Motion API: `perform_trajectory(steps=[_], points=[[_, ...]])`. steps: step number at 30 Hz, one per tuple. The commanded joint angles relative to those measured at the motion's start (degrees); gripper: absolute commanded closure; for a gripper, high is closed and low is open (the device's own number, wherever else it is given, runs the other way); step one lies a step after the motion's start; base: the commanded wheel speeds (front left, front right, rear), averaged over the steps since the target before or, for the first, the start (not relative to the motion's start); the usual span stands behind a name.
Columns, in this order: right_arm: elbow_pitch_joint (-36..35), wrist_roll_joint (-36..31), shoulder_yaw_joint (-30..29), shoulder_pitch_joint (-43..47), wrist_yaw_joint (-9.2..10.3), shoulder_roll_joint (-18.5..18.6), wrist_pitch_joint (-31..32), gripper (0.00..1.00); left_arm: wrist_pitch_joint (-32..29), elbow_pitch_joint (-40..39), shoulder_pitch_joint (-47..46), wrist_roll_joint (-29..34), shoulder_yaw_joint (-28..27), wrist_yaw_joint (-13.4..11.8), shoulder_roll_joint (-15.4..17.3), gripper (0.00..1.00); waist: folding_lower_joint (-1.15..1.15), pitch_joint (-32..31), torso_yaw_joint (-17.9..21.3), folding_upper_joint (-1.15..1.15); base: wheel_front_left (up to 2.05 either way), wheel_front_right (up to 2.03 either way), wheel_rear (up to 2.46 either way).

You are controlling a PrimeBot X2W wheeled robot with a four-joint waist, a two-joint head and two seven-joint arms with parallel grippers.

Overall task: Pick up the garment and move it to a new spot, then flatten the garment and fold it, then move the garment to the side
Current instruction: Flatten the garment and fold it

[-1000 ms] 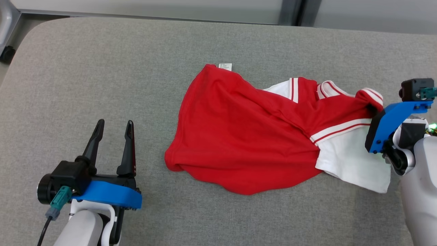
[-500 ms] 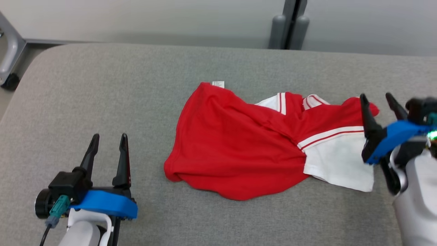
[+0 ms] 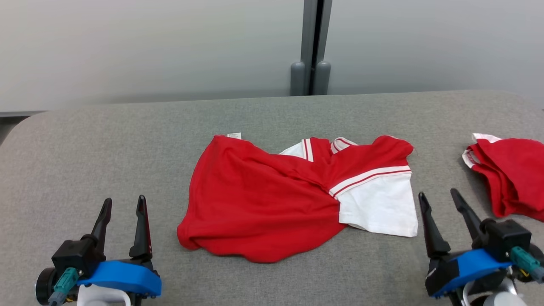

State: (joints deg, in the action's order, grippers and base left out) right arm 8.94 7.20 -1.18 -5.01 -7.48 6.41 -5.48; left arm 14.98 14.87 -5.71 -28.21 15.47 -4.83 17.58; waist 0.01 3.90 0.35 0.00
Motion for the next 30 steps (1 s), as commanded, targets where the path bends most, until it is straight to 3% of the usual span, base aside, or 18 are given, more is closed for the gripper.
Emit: perform_trajectory(steps=[1,9,16,24,30], points=[[-1.8,0.2,-0.3,2.2,-0.03,-0.9,0.3,0.0,0.2,0.0,0.8,-0.2,-0.3,-0.3,0.0,0.0,-0.01,-0.9,0.9,0.0,0.0,0.0,0.0],[-5.0,0.8,-1.5,5.1,-0.03,-2.5,1.6,0.0,0.1,-0.2,1.5,-0.5,-0.6,-0.3,0.3,0.0,-0.01,-1.3,1.5,0.0,0.0,0.0,0.0],[-6.3,1.0,-0.2,4.2,-0.03,-3.1,2.4,0.0,-4.6,0.9,-4.7,-0.9,0.3,-0.3,0.1,0.0,-0.01,0.8,2.2,0.0,0.0,0.0,0.0],[-5.5,2.1,3.6,-0.1,-0.03,-3.3,1.9,0.0,-20.2,11.9,-21.2,-4.5,0.1,-0.7,-0.4,0.0,-0.01,7.2,6.8,0.0,0.0,0.0,0.0],[-3.6,3.2,6.4,-3.0,-0.03,-3.3,0.7,0.0,-24.6,18.0,-28.5,-7.3,-2.6,-0.9,1.2,0.0,-0.01,11.5,12.6,0.0,0.0,0.0,0.0]])
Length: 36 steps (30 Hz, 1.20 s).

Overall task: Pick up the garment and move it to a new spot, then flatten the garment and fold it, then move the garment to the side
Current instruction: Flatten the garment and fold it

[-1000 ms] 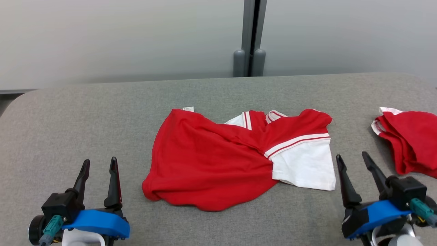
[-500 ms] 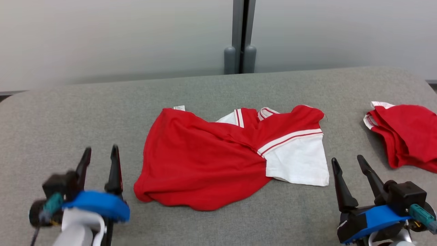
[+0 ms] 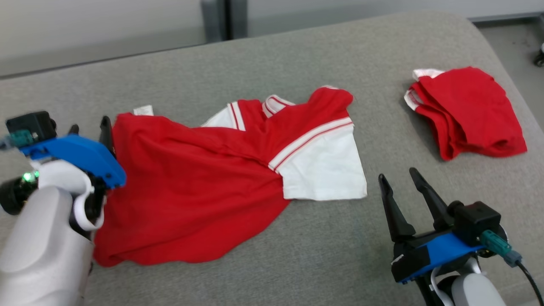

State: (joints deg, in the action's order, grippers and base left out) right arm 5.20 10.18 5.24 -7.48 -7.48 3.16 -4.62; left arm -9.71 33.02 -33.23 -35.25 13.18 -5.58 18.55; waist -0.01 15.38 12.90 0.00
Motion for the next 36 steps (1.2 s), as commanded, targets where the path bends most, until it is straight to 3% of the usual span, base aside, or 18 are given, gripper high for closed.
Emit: perform_trajectory(steps=[1,8,12,14,15,16,23,28,32,36], points=[[0.5,0.6,0.2,-0.7,-0.03,-0.1,-0.4,0.0,-0.7,0.9,-1.9,-0.4,-0.6,-0.5,0.5,0.0,0.01,0.7,0.7,0.0,0.0,0.0,0.0],[2.6,1.6,1.5,-1.7,-0.03,-0.2,-2.1,0.0,-7.1,6.0,-3.8,-0.3,0.8,-1.3,2.1,0.0,0.01,3.5,4.7,0.0,0.0,0.0,0.0],[3.4,2.3,1.9,-2.2,-0.03,-0.3,-2.8,0.0,-7.2,8.2,-3.4,1.5,1.9,-3.3,2.8,0.0,0.01,4.1,5.6,0.0,0.0,0.0,0.0],[3.5,2.4,1.7,-2.4,-0.03,-0.3,-3.1,0.0,-7.9,9.1,-3.2,1.2,2.3,-2.8,2.3,0.04,0.01,4.2,5.6,0.0,0.0,0.0,0.0],[3.5,2.3,1.5,-2.5,-0.03,-0.3,-3.2,0.0,-8.4,9.4,-3.1,0.8,2.5,-2.4,1.8,0.78,0.01,4.2,5.4,0.0,0.0,0.0,0.0],[3.6,2.2,1.3,-2.5,-0.03,-0.3,-3.2,0.0,-8.4,9.4,-3.2,0.4,2.6,-1.7,1.3,1.0,0.01,4.2,5.1,0.0,0.0,0.0,0.0],[3.2,2.1,0.0,-2.7,-0.03,-0.3,-3.4,0.0,0.7,4.4,-5.0,0.7,2.6,1.5,-0.2,1.0,0.01,3.1,1.4,0.0,0.0,0.0,0.0],[2.4,1.4,-1.9,-1.1,-0.03,0.0,-2.7,0.0,7.6,-5.8,1.2,2.6,6.2,5.1,-2.0,1.0,0.01,-0.3,-3.8,0.0,0.0,0.0,0.0],[1.3,0.5,-3.7,0.7,-0.03,0.2,-1.4,0.0,7.8,-15.0,9.5,4.6,10.7,5.3,-2.3,1.0,0.01,-2.8,-7.3,0.0,0.0,0.0,0.0],[0.1,0.1,-5.1,2.0,-0.03,0.1,-0.6,0.0,6.0,-23.6,18.2,6.4,14.4,3.9,-1.1,1.0,0.01,-4.5,-10.3,0.0,0.0,0.0,0.0]])
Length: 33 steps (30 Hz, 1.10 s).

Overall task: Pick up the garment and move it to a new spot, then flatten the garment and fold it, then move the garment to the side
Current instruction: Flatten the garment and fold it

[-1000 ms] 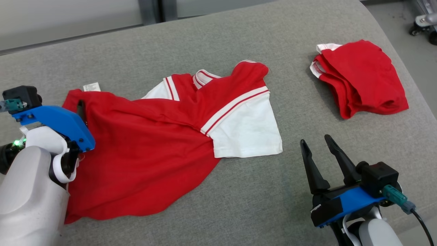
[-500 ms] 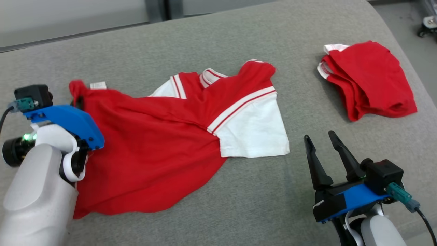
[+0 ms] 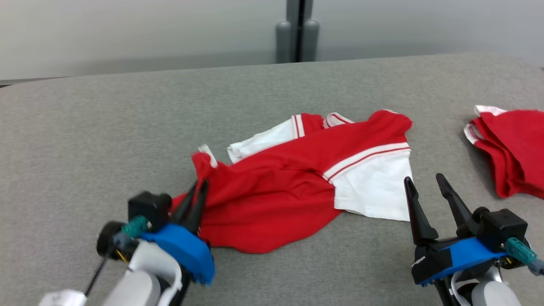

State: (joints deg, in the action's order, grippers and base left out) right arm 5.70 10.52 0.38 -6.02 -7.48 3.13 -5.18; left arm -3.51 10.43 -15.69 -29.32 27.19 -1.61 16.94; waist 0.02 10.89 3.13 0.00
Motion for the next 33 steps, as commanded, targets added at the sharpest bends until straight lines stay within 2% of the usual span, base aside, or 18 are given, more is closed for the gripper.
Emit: perform_trajectory(steps=[1,6,7,8,9,14,17,20,24,29,33], points=[[-0.6,-0.3,-0.3,0.8,-0.03,0.1,0.3,0.0,-0.8,-2.8,2.7,0.5,1.1,-0.4,0.4,1.0,-0.02,-0.3,-1.1,0.0,0.0,0.0,0.0],[-1.9,-0.3,-1.1,2.3,-0.03,0.0,1.2,0.0,-7.3,-9.4,10.6,-1.5,6.8,0.4,0.2,1.0,-0.02,-1.6,-3.8,0.0,0.0,0.0,0.0],[-2.1,-0.3,-1.3,2.5,-0.03,0.0,1.3,0.0,-9.5,-9.9,12.1,-2.8,8.0,0.5,-0.2,0.87,-0.02,-1.8,-4.1,0.0,0.0,0.0,0.0],[-2.1,-0.3,-1.2,2.7,-0.03,0.0,1.6,0.0,-11.4,-10.6,13.0,-3.6,8.9,0.9,-0.2,0.15,-0.02,-1.9,-4.3,0.0,0.0,0.0,0.0],[-2.3,-0.3,-1.3,2.9,-0.03,0.0,1.7,0.0,-12.6,-11.3,13.4,-4.3,9.3,1.0,-0.1,0.0,-0.02,-2.0,-4.5,0.0,0.0,0.0,0.0],[-2.4,0.2,-1.4,3.0,-0.03,-0.1,1.8,0.0,-16.0,-15.0,15.1,-7.6,7.4,-1.0,0.6,0.0,-0.02,-2.5,-5.0,0.0,0.0,0.0,0.0],[-2.4,0.4,-1.1,3.1,-0.03,-0.1,1.8,0.0,-15.3,-18.4,14.0,-7.8,2.0,-4.7,3.0,0.0,-0.02,-2.8,-4.7,0.0,0.0,0.0,0.0],[-2.3,0.5,-0.9,3.0,-0.03,-0.2,1.7,0.0,-15.4,-18.3,13.0,-7.0,-0.4,-6.4,4.8,0.0,-0.02,-2.7,-4.2,0.0,0.0,0.0,0.0],[-2.2,0.7,-0.5,2.2,-0.03,-0.2,1.4,0.0,-16.5,-13.7,10.2,-6.8,-1.5,-6.8,5.5,0.0,-0.02,-1.8,-3.3,0.0,0.0,0.0,0.0],[-1.9,0.8,-0.2,1.3,-0.03,-0.2,1.1,0.0,-17.9,-7.0,6.3,-6.6,-0.8,-6.5,4.4,0.0,-0.02,-0.7,-2.1,0.0,0.0,0.0,0.0],[-1.5,0.3,0.1,0.5,-0.03,-0.2,0.8,0.0,-19.5,-1.0,3.5,-5.6,0.5,-7.3,3.6,0.0,-0.02,0.5,-0.4,0.0,0.0,0.0,0.0]])
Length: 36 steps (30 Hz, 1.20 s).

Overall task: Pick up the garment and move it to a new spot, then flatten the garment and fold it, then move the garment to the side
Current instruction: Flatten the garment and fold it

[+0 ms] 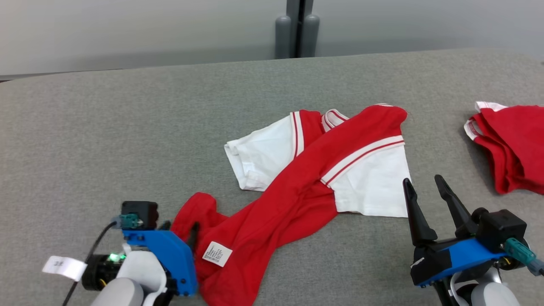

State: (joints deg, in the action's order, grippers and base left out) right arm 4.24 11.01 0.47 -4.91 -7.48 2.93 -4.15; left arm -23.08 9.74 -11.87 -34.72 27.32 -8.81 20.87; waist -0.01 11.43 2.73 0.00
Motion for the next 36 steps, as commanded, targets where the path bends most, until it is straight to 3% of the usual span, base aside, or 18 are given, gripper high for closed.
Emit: perform_trajectory(steps=[1,6,8,9,14,17,21,28,32,35,36], points=[[0.0,-0.5,-0.1,-0.7,-0.03,0.0,-0.3,0.0,-0.7,0.8,-0.6,-0.4,0.5,-0.2,-0.8,0.0,0.01,0.1,0.4,0.0,0.0,0.0,0.0],[0.2,0.4,0.0,-0.8,-0.03,0.0,-1.0,0.0,-6.1,3.6,-0.6,-2.7,2.0,0.7,-1.3,0.0,0.01,1.0,2.0,0.0,0.0,0.0,0.0],[0.5,0.4,0.0,-0.8,-0.03,0.0,-1.1,0.0,-6.6,3.2,-0.4,-3.3,2.1,1.3,-1.4,0.6,0.01,1.1,2.4,0.0,0.0,0.0,0.0],[0.6,0.5,0.0,-0.9,-0.03,0.0,-1.3,0.0,-5.6,2.8,-0.5,-3.5,1.5,1.3,-1.5,1.0,0.01,1.1,2.6,0.0,0.0,0.0,0.0],[0.8,1.2,0.5,-1.1,-0.03,0.0,-1.7,0.0,4.2,2.0,-3.3,-1.1,-2.9,-0.2,-0.3,1.0,0.01,1.4,3.3,0.0,0.0,0.0,0.0],[0.6,1.2,0.6,-1.2,-0.03,0.0,-2.1,0.0,10.3,2.0,-5.7,-0.2,-5.1,0.4,0.0,1.0,0.01,1.9,3.7,0.0,0.0,0.0,0.0],[0.4,1.3,1.1,-2.3,-0.03,0.0,-2.2,0.0,15.4,3.3,-11.0,-1.1,-7.7,3.3,0.7,1.0,0.01,3.5,4.4,0.0,0.0,0.0,0.0],[1.0,2.4,3.5,-5.5,-0.03,0.0,-3.6,0.0,13.9,7.8,-22.7,-3.3,-11.7,8.1,5.6,1.0,0.01,7.6,8.0,0.0,0.0,0.0,0.0],[2.3,3.7,4.4,-6.9,-0.03,0.0,-4.9,0.0,13.3,8.1,-26.6,-2.8,-13.4,8.0,8.8,1.0,0.01,10.3,10.0,0.0,0.0,0.0,0.0],[3.7,4.3,4.7,-7.8,-0.03,0.0,-6.2,0.0,12.8,8.9,-27.7,-3.6,-14.3,7.6,9.0,1.0,0.01,11.6,10.8,0.0,0.0,0.0,0.0],[4.1,4.6,4.8,-8.1,-0.03,0.0,-6.4,0.0,12.5,9.4,-27.8,-4.0,-14.6,7.4,9.1,0.75,0.01,11.9,11.0,0.0,0.0,0.0,0.0]])
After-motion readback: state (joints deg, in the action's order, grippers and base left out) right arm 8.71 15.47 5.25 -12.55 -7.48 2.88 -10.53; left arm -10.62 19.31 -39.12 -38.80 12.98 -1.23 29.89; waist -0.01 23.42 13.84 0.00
